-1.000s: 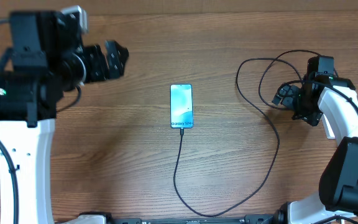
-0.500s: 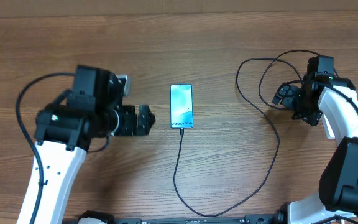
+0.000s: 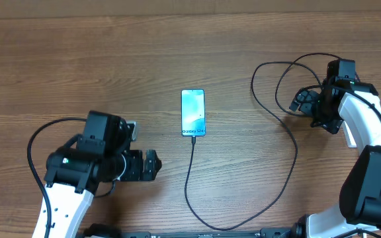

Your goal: Plug charger to phone and switch on socket

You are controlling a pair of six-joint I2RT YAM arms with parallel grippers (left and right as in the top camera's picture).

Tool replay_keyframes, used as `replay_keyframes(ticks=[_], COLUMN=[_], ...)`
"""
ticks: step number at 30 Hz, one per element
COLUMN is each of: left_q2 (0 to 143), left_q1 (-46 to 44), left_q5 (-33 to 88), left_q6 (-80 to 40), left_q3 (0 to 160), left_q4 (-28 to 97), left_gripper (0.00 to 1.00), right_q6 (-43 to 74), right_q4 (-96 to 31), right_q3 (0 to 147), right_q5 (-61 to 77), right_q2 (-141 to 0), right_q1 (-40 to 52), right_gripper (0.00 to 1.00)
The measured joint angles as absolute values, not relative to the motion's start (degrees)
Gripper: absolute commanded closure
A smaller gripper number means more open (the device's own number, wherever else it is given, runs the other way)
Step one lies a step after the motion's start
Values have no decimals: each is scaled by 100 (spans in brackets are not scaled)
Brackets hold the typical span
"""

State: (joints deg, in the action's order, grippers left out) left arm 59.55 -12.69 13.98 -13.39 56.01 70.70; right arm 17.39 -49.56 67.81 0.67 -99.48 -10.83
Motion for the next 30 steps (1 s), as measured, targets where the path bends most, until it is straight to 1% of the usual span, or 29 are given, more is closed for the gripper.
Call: replay_keyframes(ticks=[10, 30], left_q2=[5588, 5487], left_q1=[-1269, -1269], left_q5=[1396, 1461], left_q6=[-1339, -1339], left_q3=[4768, 4718], left_q4=[7072, 7122], left_gripper=[0, 1], right_q6=[1741, 1739], right_q4=[-4956, -4956], right_q3=[6781, 6781], right_q5=[64, 64], right_q2=[-9948, -9948], right_q1=[-1083, -1083], right_gripper=[0, 0])
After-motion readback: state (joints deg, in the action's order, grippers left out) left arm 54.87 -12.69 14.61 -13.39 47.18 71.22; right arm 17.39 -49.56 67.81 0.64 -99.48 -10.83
